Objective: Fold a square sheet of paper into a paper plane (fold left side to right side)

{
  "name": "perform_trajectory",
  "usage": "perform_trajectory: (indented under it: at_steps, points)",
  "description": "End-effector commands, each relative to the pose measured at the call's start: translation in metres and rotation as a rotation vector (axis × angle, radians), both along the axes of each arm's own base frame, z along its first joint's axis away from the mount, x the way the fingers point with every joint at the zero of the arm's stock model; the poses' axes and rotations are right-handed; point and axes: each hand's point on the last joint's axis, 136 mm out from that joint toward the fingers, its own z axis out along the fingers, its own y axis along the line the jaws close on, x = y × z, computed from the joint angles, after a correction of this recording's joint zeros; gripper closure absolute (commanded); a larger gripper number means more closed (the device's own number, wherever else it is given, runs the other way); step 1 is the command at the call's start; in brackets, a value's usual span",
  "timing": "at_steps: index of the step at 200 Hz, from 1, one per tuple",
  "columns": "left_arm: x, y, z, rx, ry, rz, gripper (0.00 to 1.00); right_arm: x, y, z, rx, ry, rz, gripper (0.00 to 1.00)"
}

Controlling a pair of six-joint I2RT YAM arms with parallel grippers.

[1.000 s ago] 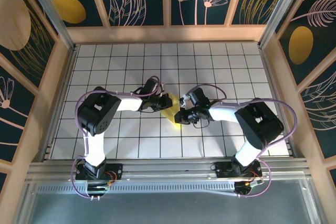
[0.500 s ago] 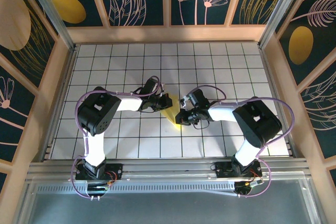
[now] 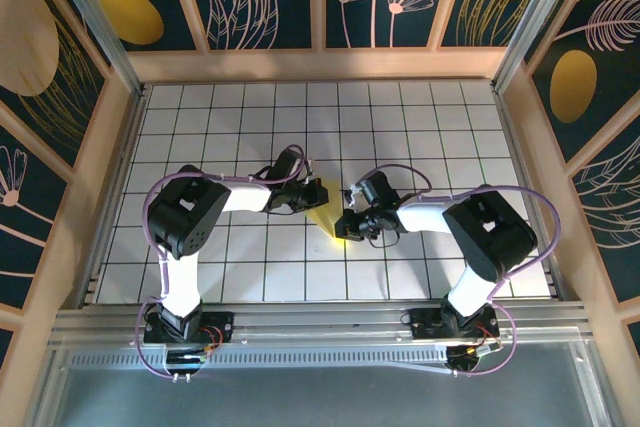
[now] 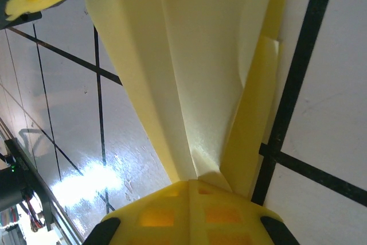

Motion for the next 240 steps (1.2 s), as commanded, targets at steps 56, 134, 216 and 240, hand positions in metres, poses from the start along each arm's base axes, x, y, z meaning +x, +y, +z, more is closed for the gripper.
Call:
perform_trajectory:
  at_steps: [56, 134, 216, 240]
  points:
    - [-0.02, 0.038, -0.048, 0.196, 0.123, 0.063, 1.0, -0.059, -0.036, -0.03, -0.126, 0.167, 0.031, 1.0]
    - [-0.02, 0.037, -0.044, 0.187, 0.118, 0.065, 1.0, -0.058, -0.03, 0.004, -0.059, 0.104, 0.068, 1.0]
    - [-0.018, 0.035, -0.039, 0.171, 0.11, 0.066, 1.0, 0.016, 0.011, 0.046, 0.092, -0.104, -0.017, 1.0]
    - [-0.018, 0.035, -0.038, 0.17, 0.11, 0.065, 1.0, 0.031, 0.016, 0.037, 0.067, -0.121, -0.04, 1.0]
